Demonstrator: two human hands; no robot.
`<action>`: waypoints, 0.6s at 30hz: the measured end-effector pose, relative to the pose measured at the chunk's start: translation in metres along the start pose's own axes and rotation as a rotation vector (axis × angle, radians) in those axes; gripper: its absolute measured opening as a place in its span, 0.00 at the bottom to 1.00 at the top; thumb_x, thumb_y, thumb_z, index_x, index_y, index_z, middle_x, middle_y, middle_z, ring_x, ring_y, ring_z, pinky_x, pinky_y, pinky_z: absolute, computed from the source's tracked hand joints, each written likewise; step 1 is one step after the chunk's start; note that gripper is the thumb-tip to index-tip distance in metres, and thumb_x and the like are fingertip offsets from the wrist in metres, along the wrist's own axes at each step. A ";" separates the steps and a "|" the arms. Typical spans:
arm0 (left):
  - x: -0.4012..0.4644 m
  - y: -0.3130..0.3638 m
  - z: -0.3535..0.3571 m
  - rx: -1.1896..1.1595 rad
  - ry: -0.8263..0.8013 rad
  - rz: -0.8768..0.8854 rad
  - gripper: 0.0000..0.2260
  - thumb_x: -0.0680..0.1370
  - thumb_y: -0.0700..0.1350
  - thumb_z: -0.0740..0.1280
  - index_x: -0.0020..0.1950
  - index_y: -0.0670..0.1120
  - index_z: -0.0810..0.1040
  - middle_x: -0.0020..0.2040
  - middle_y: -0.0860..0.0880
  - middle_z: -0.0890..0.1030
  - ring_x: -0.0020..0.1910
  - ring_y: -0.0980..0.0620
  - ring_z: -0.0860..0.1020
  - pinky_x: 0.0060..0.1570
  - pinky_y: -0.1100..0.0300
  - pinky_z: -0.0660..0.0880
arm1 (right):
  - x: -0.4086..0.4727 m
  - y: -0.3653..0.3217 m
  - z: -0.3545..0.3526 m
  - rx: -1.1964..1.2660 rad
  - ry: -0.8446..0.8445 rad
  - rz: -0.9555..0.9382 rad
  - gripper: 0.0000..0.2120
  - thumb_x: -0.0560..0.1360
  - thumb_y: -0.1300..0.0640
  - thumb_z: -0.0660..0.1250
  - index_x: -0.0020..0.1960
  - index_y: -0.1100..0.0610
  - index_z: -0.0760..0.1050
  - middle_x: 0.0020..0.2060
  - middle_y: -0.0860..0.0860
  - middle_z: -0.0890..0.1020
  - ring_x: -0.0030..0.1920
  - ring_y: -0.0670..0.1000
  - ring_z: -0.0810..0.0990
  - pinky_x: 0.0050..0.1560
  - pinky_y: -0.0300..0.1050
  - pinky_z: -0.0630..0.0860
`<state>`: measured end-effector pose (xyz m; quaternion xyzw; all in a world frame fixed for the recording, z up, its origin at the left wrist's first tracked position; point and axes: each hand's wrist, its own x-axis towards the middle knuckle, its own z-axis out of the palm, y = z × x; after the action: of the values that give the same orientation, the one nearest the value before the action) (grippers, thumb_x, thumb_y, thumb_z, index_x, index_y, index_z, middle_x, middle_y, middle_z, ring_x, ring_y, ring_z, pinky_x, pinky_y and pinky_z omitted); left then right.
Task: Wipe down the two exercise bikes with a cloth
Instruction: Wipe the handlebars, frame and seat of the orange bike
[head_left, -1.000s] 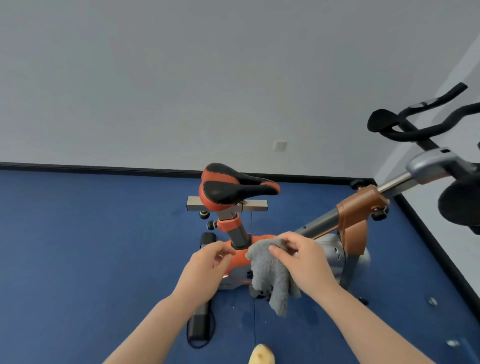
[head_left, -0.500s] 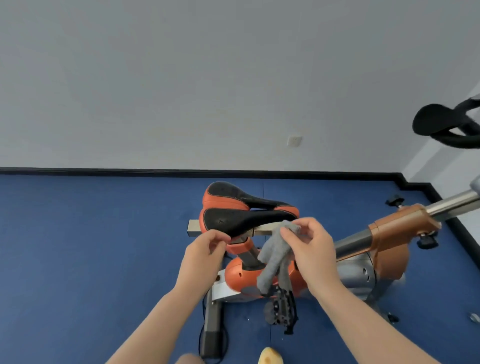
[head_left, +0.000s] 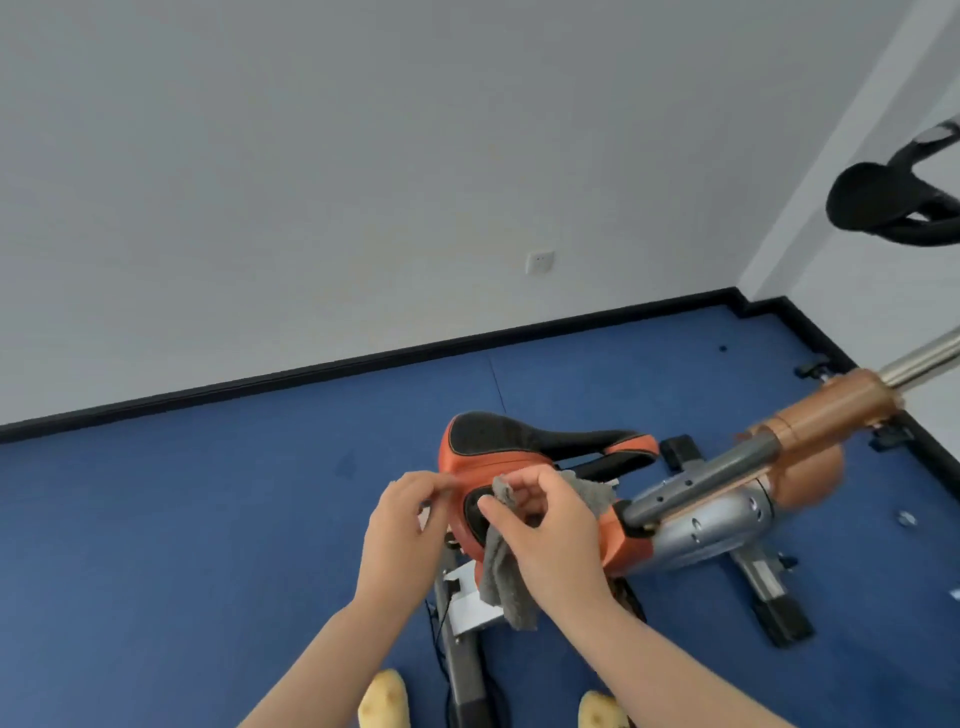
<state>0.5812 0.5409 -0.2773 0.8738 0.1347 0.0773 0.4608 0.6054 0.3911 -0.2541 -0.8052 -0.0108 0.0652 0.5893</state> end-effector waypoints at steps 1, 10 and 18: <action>0.002 -0.007 -0.006 0.012 -0.066 0.046 0.20 0.80 0.39 0.65 0.47 0.67 0.77 0.51 0.69 0.78 0.54 0.61 0.75 0.50 0.68 0.71 | -0.003 0.001 0.008 -0.017 0.031 -0.003 0.07 0.70 0.53 0.75 0.46 0.48 0.78 0.40 0.44 0.81 0.42 0.43 0.79 0.46 0.34 0.74; 0.046 -0.037 -0.035 -0.049 -0.387 0.274 0.14 0.79 0.36 0.65 0.52 0.54 0.84 0.51 0.63 0.79 0.54 0.59 0.77 0.51 0.70 0.71 | -0.025 0.016 0.073 -0.606 0.533 -0.041 0.11 0.77 0.50 0.68 0.58 0.42 0.81 0.69 0.50 0.71 0.72 0.53 0.63 0.67 0.63 0.63; 0.061 -0.034 -0.031 -0.041 -0.439 0.374 0.11 0.77 0.35 0.68 0.45 0.51 0.83 0.47 0.61 0.78 0.51 0.62 0.76 0.48 0.73 0.71 | -0.035 0.020 0.101 -0.726 0.492 -0.015 0.20 0.82 0.46 0.51 0.73 0.43 0.67 0.75 0.44 0.63 0.77 0.52 0.55 0.75 0.58 0.55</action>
<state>0.6258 0.6022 -0.2876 0.8699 -0.1333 -0.0272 0.4741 0.5573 0.4770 -0.3001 -0.9516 0.1017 -0.1407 0.2536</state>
